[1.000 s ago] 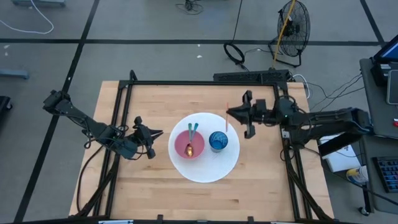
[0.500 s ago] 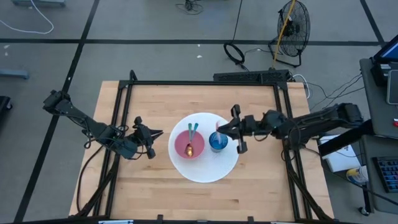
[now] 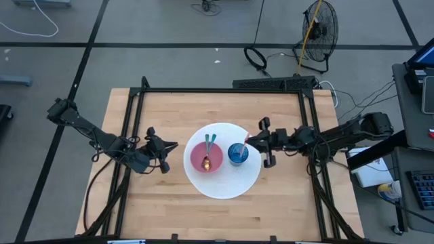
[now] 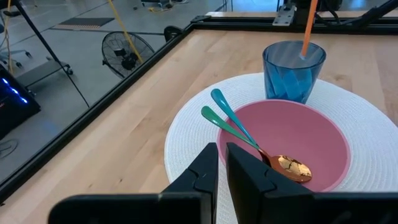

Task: Pick & Place Utensil
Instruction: Put the orange straw into the blue glass

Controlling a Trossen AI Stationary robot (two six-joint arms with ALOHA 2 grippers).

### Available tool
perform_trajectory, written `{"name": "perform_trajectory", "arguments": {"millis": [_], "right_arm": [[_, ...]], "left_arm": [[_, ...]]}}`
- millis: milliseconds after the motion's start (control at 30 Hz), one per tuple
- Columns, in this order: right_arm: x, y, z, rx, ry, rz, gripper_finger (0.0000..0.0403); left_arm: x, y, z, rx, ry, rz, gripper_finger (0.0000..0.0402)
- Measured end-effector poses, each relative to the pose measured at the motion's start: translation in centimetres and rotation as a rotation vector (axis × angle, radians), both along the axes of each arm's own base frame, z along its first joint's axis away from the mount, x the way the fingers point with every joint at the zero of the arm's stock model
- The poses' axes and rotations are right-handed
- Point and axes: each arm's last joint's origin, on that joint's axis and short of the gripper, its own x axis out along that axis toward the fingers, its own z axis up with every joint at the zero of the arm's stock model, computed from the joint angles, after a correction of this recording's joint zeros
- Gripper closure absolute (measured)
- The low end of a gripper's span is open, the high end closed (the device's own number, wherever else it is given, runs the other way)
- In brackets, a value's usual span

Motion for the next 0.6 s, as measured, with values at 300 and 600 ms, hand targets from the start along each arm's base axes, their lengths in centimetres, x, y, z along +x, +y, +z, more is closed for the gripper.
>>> {"name": "perform_trajectory", "arguments": {"millis": [300, 600], "right_arm": [[-1.2, -0.2, -1.9, 0.014, 0.016, -0.026, 0.0396], [-0.3, -0.3, -3.3, 0.016, 0.040, -0.032, 0.0396]], "left_arm": [[0.2, -0.1, 0.3, -0.004, -0.027, -0.001, 0.0364], [0.3, -0.2, 0.5, -0.035, -0.068, 0.006, 0.0364]]}}
